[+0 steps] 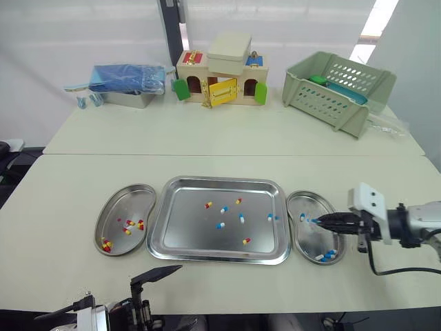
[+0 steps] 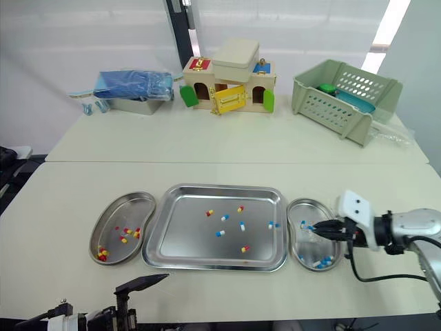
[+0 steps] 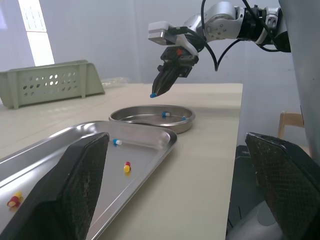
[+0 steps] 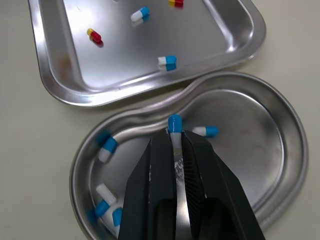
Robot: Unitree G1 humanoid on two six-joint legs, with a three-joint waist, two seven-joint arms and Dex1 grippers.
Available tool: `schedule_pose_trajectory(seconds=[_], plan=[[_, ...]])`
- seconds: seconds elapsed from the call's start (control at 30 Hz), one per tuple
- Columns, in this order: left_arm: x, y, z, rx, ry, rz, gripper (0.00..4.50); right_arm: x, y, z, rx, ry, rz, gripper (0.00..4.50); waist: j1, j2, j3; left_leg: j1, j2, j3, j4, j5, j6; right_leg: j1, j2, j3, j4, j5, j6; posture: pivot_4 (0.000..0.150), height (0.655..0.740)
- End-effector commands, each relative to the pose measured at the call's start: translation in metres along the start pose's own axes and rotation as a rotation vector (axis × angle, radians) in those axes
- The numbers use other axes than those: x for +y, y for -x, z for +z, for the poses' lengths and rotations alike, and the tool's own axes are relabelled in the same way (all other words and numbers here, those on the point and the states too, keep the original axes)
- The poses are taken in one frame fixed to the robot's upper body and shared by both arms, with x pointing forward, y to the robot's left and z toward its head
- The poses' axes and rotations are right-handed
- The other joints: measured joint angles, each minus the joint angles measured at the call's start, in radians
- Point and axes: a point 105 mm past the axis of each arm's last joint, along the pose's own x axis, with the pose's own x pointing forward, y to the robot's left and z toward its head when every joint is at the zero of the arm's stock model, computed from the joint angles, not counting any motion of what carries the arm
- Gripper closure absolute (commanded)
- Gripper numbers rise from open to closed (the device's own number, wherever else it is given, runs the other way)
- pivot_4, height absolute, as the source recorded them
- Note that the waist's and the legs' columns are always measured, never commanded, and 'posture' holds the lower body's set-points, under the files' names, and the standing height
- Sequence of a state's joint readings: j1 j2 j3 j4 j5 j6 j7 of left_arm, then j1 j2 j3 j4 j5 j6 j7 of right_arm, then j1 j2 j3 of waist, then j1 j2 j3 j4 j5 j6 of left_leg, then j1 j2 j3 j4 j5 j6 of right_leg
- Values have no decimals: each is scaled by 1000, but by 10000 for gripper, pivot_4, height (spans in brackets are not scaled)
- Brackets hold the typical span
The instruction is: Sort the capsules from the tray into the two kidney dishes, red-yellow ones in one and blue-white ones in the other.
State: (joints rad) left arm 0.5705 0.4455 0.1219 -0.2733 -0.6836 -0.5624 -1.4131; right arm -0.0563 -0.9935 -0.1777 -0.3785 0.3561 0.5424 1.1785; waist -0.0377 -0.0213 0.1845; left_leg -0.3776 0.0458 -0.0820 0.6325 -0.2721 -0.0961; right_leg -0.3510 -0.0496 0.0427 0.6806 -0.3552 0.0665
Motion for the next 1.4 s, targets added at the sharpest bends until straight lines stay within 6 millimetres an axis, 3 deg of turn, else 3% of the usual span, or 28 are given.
schedule_pose_trajectory(seconds=[0.03, 0.93, 1.4], plan=[[0, 0, 4, -18, -13, -10, 0, 1, 5, 4, 0, 41, 0, 44515, 0, 0, 0, 0, 0, 0, 0, 0, 0, 0, 0, 0, 0, 0, 0, 1500, 7400], [4, 2, 1, 8, -14, 97, 0, -2, 2, -3, 28, 27, 5, 44515, 6, 0, 0, 0, 0, 0, 2, 0, 0, 1, 0, 0, 0, 0, 0, 1500, 7400], [4, 2, 1, 2, -22, 117, 0, -4, 6, -1, 23, 3, 2, 7622, 7, 0, 0, 0, 0, 0, 3, 0, 0, 1, 0, 0, 0, 0, 0, 1500, 7400]])
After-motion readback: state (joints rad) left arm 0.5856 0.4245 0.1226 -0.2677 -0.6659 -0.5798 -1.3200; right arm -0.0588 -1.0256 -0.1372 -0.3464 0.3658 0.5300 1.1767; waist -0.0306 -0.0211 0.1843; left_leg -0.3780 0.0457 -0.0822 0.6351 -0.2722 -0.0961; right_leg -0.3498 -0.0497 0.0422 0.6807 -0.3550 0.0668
